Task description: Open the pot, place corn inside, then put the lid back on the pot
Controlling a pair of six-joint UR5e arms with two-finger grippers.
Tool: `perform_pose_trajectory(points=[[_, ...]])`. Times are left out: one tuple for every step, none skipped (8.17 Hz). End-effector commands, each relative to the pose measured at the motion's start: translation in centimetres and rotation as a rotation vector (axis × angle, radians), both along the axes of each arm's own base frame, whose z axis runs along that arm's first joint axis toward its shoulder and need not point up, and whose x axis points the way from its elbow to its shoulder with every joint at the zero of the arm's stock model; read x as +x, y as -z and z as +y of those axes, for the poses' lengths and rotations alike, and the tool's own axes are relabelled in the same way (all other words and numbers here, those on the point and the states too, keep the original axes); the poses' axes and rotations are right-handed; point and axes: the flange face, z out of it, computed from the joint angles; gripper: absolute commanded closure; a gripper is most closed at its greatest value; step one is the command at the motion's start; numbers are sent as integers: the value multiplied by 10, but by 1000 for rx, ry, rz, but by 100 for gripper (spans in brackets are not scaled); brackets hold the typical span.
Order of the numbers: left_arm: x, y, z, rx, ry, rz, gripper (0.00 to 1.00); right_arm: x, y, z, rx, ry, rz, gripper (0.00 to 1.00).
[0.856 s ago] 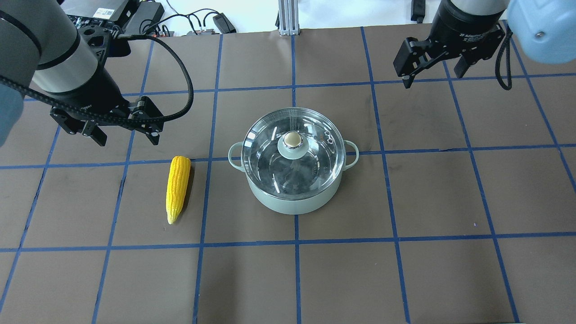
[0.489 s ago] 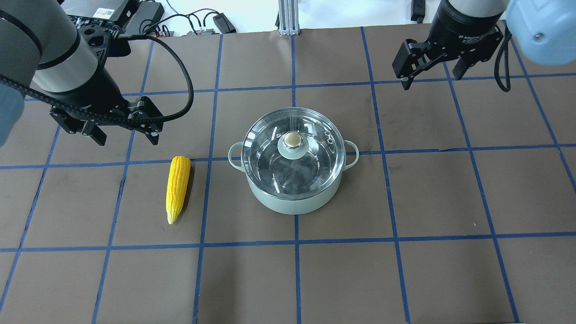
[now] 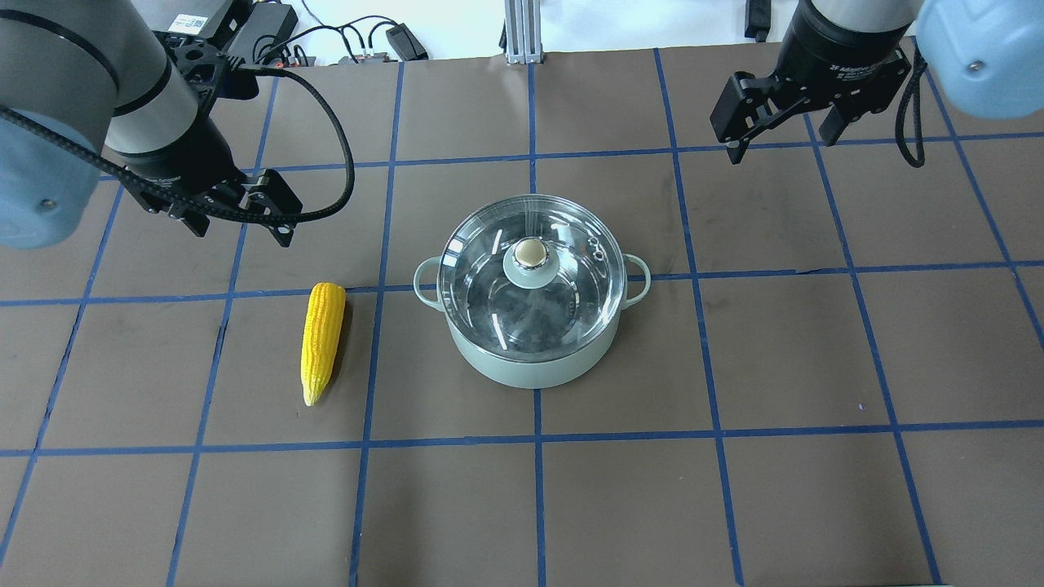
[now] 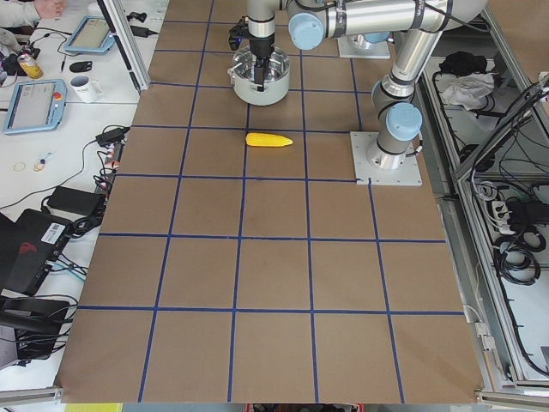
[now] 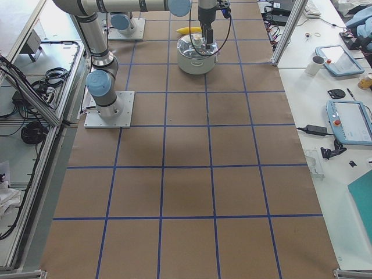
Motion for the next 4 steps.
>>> perform_pose_trajectory(points=[[6,70,-37,94,36,12,0,0,0,0,0,-1,0,0],[6,86,-45,112,47,13,0,0,0,0,0,-1,0,0],[8,110,-54,117,47,12,0,0,0,0,-1,-1,-1,0],[8,134,-60,103,49,11,0,0,-1,0,-3,-1,-1,0]])
